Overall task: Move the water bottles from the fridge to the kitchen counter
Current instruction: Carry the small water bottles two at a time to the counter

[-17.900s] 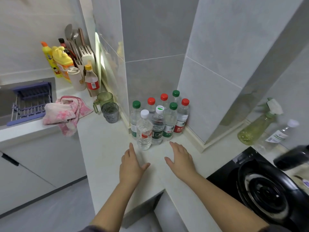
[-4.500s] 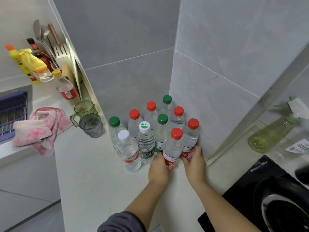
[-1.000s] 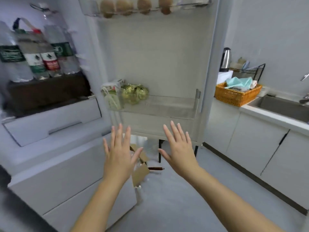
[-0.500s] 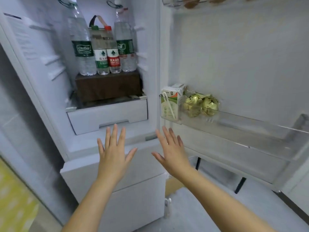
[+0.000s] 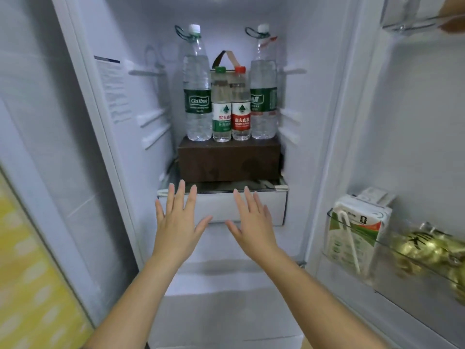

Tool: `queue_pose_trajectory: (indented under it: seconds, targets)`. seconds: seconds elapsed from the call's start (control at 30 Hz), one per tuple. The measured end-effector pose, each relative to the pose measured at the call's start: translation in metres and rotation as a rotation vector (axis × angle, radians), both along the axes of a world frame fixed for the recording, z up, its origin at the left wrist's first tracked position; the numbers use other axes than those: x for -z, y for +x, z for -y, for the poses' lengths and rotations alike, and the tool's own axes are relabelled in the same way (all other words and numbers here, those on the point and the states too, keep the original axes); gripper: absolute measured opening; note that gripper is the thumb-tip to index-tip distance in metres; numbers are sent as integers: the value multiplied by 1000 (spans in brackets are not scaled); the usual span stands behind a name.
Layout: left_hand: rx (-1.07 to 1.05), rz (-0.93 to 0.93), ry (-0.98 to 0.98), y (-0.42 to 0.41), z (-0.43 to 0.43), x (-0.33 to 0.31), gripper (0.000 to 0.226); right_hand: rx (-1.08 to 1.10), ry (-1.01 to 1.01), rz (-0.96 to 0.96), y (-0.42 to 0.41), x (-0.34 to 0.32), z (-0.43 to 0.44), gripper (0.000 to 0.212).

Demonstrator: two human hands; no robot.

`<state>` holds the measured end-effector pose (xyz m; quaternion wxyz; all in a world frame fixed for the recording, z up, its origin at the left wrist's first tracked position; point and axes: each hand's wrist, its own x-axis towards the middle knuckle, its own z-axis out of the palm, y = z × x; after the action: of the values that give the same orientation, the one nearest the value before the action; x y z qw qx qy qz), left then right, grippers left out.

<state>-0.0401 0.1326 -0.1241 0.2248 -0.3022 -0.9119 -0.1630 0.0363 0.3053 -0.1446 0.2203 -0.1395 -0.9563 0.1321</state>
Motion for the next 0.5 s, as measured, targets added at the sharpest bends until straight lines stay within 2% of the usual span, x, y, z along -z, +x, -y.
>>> queue_pose_trajectory:
  seconds: [0.3,0.5]
  targets:
    - [51,-67,16,-126,-62,-46,77,169,13,-101,-115,-59,-46,74]
    - [185,-93,108,-178,-118,-76,78,345,153,73,-158,-88,-111,79]
